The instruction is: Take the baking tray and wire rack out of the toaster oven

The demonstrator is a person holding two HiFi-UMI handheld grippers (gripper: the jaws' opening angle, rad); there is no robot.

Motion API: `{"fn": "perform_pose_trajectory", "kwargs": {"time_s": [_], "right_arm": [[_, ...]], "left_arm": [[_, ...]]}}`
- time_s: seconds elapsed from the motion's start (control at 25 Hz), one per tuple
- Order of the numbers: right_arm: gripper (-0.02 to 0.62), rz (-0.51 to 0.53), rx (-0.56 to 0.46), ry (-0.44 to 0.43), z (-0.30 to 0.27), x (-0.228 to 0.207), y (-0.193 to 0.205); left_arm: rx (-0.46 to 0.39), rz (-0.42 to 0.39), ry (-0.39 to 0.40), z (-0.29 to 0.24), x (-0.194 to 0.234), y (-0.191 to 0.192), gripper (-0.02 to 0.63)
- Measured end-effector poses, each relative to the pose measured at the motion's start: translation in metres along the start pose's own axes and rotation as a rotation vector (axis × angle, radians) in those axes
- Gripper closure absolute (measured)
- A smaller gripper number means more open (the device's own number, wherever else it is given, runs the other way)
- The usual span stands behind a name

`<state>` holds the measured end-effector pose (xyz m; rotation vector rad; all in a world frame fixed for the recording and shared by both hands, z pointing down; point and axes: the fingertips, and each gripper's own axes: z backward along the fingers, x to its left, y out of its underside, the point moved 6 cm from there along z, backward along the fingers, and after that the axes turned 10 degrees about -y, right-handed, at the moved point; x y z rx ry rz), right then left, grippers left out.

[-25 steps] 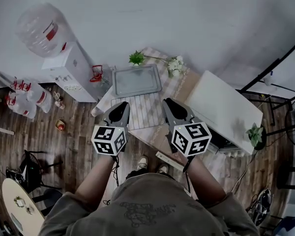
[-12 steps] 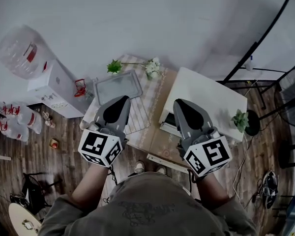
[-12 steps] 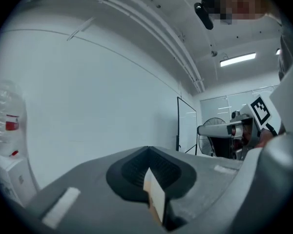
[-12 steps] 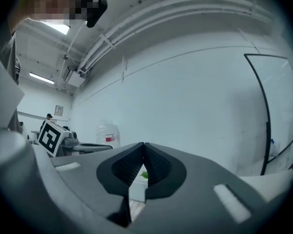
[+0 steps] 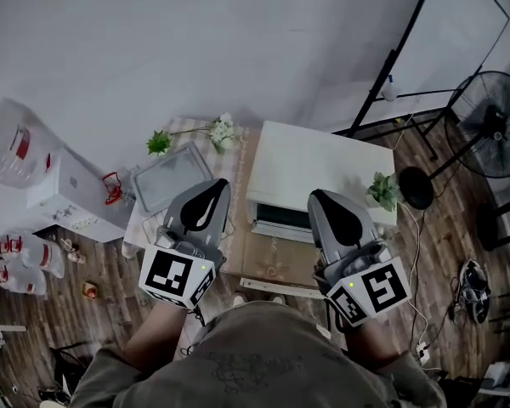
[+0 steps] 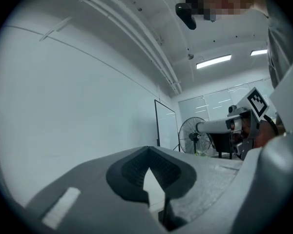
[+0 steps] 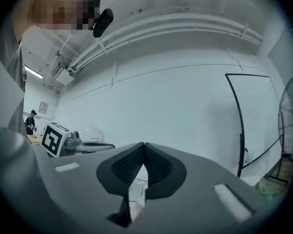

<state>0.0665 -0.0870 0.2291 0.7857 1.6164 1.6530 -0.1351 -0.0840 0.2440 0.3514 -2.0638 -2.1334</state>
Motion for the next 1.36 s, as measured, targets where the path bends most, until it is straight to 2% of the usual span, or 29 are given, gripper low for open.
{"fn": "perform_pose_trajectory", "kwargs": {"time_s": [0.24,0.52,1.36], "right_arm": [[0.568,-0.019,0.030,0.079,0.032,-0.016,0.011],[0.568,-0.051,0.124,0.103,0.054,-0.026,0.035],[0.568,-0.101,0.101,0.093,0.060,-0.037,0.038]], "left_arm": [[0.025,-0.005,0.096,-0.019,-0.030,0.014,0.603],[0.091,-0.013,0.167,-0.026,-0.060,0.037,0.603],[0.094,-0.001,0.129,-0.029,-0.063,0.029,0.603]]}}
